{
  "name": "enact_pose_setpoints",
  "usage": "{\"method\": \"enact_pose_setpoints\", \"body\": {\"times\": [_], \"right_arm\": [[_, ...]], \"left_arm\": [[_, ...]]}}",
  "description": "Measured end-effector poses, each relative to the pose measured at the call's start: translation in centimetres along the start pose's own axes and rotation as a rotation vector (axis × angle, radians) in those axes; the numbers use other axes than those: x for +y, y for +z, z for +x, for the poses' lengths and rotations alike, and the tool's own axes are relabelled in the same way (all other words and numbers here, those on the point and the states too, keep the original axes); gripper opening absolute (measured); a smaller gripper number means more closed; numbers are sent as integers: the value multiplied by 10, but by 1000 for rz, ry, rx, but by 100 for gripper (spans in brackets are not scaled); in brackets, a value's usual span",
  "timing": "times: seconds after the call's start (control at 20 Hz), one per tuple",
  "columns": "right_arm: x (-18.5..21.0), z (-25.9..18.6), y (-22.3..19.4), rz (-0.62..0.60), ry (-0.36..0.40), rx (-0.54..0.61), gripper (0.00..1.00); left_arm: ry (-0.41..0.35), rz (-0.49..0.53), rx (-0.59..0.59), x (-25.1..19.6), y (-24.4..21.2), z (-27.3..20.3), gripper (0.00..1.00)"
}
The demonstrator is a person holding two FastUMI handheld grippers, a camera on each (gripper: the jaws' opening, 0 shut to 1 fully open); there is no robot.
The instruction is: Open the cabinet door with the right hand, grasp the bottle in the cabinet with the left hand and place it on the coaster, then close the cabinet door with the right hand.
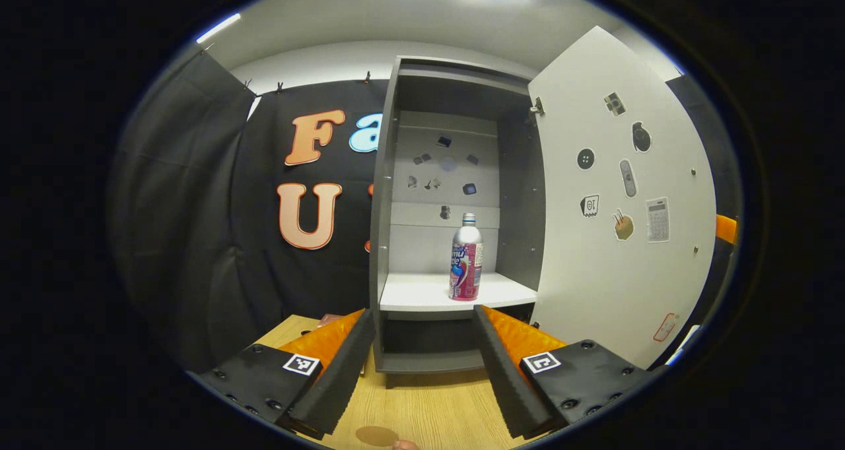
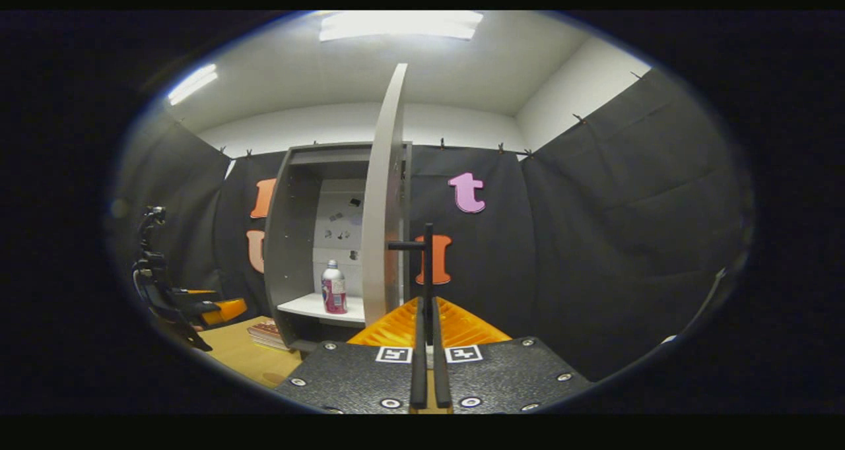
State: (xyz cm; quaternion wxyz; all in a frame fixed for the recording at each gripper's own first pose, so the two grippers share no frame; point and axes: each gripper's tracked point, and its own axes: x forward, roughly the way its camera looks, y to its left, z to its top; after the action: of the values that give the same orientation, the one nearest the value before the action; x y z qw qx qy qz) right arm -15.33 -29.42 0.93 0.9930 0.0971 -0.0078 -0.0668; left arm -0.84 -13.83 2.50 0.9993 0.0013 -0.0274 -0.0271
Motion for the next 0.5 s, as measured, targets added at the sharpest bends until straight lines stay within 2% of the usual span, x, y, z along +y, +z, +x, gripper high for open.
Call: {"method": "enact_pose_setpoints", "body": {"times": [0.05, 0.15, 0.2, 0.35, 0.4, 0.45, 0.5], "right_arm": [[6, -4, 1, -1, 8, 4, 0], [22, -13, 10, -2, 32, -9, 10], [25, -17, 13, -21, 29, -16, 3], [34, -20, 17, -69, 13, -16, 0], [42, -21, 19, -66, 25, -18, 10], [55, -21, 17, -50, 49, -10, 10], [67, -21, 16, -30, 68, -3, 0]], "left_arm": [[-7, -3, -3, -4, 1, 2, 94], [-29, -8, -10, -12, 6, 5, 96], [-38, -8, -10, -14, 6, 8, 96], [-61, -14, -8, -23, 7, 17, 96], [-69, -16, -7, -24, 7, 20, 96], [-77, -16, -6, -26, 7, 25, 96], [-86, -15, -4, -27, 6, 30, 96]]}}
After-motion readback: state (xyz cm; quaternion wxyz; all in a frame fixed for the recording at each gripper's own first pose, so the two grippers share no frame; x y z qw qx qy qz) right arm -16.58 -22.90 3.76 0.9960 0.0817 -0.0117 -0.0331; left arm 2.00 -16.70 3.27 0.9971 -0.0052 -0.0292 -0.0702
